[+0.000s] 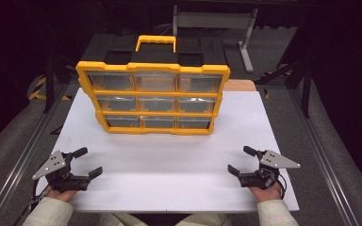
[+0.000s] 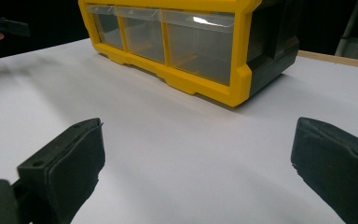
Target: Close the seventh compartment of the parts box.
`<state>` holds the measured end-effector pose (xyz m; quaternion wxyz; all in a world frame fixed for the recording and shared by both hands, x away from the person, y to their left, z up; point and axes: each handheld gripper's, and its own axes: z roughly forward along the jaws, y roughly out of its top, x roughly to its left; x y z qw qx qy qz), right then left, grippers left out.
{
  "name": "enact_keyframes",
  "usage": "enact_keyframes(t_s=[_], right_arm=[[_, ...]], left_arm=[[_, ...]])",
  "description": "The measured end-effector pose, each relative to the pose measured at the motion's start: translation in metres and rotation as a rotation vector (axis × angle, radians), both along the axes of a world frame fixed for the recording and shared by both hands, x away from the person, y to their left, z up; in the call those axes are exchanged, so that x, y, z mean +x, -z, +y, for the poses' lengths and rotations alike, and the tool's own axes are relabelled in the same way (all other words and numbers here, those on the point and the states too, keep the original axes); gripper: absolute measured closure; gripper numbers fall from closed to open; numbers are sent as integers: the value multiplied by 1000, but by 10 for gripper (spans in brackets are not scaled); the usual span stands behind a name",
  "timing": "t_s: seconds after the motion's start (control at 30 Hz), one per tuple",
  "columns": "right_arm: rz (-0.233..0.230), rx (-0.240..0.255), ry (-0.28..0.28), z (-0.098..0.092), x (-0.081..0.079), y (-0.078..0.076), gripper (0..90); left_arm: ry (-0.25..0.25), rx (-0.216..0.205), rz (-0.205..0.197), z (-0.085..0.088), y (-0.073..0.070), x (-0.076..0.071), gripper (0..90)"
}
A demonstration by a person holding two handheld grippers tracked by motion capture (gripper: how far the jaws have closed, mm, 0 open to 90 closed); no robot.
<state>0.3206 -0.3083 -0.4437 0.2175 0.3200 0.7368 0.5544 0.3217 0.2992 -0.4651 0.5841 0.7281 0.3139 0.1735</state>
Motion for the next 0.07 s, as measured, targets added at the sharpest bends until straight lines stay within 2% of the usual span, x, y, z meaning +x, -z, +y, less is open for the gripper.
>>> enact_keyframes(t_s=[0.07], right_arm=[[1,3,0,0,0,0,35]], left_arm=[[0,-5,-2,0,0,0,22]])
